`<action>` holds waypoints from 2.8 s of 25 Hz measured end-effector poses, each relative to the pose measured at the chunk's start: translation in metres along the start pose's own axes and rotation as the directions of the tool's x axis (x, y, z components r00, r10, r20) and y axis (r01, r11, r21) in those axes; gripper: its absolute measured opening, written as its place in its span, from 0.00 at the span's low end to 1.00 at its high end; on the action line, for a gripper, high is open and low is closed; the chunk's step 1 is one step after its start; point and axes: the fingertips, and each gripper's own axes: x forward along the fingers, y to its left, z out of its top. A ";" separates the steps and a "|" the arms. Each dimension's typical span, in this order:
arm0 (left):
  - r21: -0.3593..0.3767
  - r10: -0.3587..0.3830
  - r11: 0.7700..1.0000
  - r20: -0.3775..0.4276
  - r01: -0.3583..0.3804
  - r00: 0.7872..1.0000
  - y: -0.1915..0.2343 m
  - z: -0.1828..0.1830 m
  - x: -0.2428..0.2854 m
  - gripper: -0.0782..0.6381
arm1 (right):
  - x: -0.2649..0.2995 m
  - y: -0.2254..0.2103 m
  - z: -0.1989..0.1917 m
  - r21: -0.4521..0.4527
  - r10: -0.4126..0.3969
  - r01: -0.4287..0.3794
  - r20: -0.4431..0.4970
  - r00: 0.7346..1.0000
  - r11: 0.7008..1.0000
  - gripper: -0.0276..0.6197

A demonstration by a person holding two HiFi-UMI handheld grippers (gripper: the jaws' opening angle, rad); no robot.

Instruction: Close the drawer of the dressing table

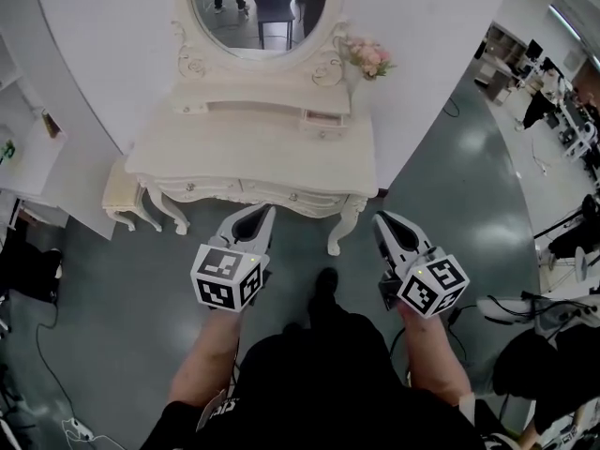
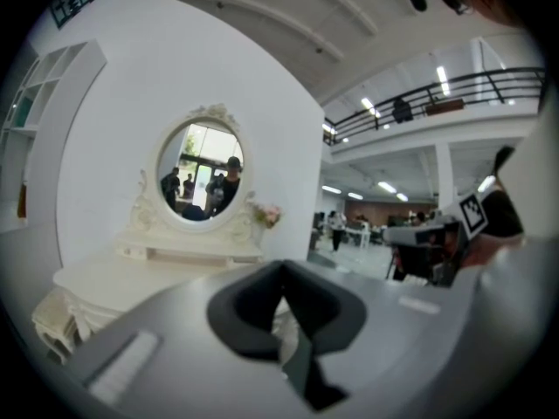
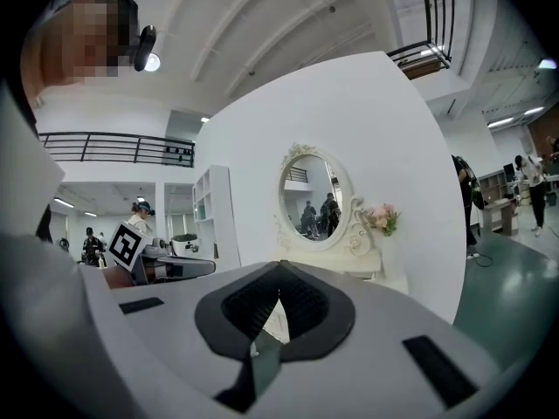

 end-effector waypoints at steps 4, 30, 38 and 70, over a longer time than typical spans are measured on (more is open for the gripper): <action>0.000 0.026 1.000 -0.010 -0.026 1.000 0.015 0.000 0.012 0.12 | 0.024 -0.008 -0.002 0.012 0.036 -0.036 -0.006 0.999 0.999 0.03; 0.000 0.040 0.999 -0.138 -0.041 0.990 0.088 0.031 0.287 0.14 | 0.207 -0.236 -0.001 0.151 0.099 -0.088 -0.069 0.993 0.985 0.03; -0.001 0.021 1.000 -0.179 -0.022 0.984 0.101 0.033 0.316 0.20 | 0.243 -0.248 -0.005 0.162 0.122 -0.103 -0.111 0.986 0.981 0.04; -0.101 -0.076 0.994 -0.268 0.050 0.960 0.156 -0.043 0.371 0.26 | 0.345 -0.243 -0.105 0.175 0.083 -0.021 -0.353 0.932 0.984 0.11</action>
